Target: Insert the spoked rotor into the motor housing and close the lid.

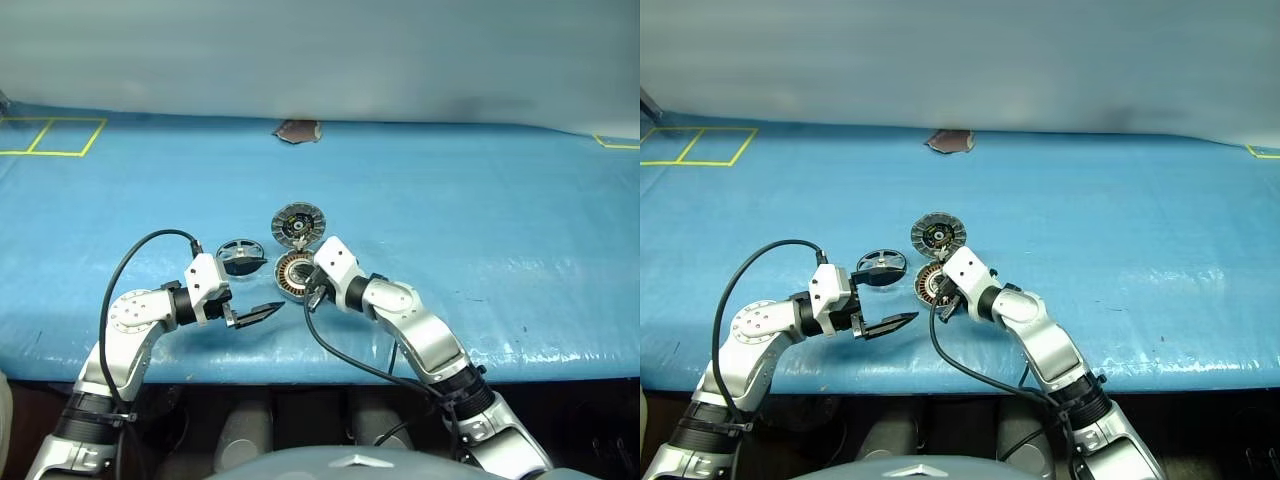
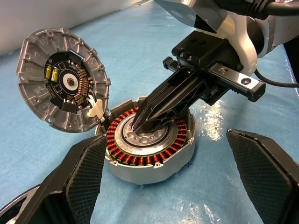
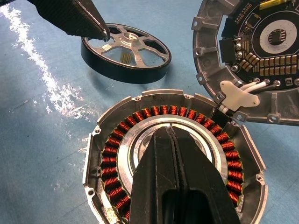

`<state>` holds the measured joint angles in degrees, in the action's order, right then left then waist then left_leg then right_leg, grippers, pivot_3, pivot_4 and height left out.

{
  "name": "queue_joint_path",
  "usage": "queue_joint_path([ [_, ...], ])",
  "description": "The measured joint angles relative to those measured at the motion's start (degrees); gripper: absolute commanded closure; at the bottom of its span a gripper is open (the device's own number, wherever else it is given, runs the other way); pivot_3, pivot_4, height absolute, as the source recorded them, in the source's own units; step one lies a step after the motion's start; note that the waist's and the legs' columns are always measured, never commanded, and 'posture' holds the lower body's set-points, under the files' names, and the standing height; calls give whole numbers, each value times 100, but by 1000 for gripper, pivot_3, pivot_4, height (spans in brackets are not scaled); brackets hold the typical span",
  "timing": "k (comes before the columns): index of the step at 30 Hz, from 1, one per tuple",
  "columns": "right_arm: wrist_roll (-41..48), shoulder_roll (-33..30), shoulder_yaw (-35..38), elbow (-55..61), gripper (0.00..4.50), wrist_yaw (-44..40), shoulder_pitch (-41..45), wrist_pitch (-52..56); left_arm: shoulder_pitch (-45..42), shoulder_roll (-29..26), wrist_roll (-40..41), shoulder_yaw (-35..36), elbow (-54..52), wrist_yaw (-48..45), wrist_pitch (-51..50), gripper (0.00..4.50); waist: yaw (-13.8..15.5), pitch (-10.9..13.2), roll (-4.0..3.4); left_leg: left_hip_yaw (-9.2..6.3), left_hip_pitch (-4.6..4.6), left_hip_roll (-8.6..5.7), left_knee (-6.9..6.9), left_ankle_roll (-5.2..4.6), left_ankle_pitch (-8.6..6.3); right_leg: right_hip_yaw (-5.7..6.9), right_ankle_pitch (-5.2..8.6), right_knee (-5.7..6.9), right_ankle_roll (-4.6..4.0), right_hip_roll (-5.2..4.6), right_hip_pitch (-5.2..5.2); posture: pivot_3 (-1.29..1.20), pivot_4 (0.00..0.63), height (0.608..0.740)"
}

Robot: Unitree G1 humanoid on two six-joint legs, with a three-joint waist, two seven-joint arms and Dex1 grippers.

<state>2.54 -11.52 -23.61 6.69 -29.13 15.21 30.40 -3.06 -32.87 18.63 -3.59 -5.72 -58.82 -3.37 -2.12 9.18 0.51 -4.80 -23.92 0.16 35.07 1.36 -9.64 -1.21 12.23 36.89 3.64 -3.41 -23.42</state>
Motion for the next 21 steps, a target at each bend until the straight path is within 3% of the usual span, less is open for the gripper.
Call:
queue_joint_path([
  [21, 6, 54, 37, -185, 4478, 58, -15, -33, -2, -2, 0, 0, 0, -3, -1, 0, 2, -99, -11, 16, 8, 27, -2, 36, -27, 2, 3, -8, -1, -14, 1, 0, 150, 740],
])
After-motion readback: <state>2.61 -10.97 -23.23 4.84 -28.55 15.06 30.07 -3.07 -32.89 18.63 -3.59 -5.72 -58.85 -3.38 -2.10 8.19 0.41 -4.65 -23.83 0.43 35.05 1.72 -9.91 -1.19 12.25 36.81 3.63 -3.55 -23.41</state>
